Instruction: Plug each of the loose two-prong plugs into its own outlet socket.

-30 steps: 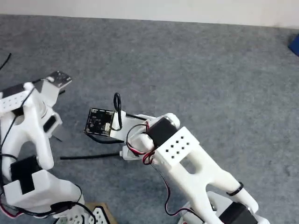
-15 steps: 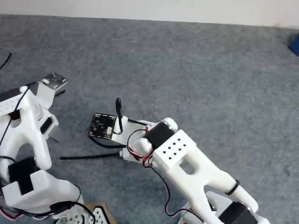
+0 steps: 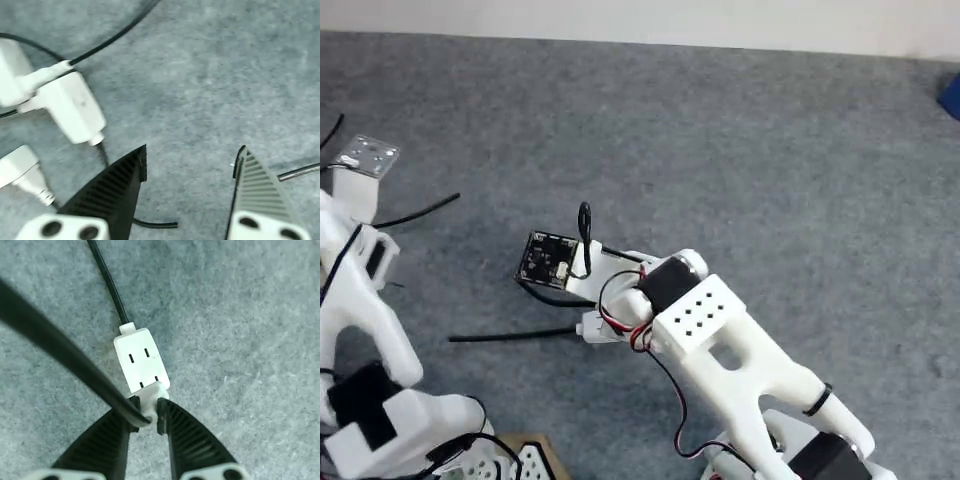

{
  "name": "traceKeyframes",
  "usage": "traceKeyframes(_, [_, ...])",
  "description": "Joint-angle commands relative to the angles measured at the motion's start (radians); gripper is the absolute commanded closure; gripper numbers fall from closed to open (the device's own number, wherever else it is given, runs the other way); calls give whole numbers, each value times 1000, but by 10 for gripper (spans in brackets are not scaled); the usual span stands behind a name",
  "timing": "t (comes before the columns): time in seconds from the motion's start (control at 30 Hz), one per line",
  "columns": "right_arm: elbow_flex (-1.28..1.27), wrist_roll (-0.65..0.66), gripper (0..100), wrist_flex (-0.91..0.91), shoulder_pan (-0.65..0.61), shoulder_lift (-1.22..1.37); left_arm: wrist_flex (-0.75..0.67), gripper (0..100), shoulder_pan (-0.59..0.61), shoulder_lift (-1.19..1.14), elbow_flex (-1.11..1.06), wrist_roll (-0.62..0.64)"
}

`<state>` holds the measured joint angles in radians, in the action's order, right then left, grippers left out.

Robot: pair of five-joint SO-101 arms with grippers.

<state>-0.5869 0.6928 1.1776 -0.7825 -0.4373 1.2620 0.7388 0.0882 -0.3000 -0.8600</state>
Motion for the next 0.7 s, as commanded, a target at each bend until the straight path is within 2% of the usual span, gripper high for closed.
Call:
traceKeyframes(0.0, [7,-15,991,-10,16,-18,-15,712,36,71,41,64])
traceKeyframes(0.4, [7,-8,991,-18,12,-16,-15,712,36,79,36,81])
traceKeyframes(0.67, [-48,-9,991,-97,13,53,-9,712,42,79,36,81])
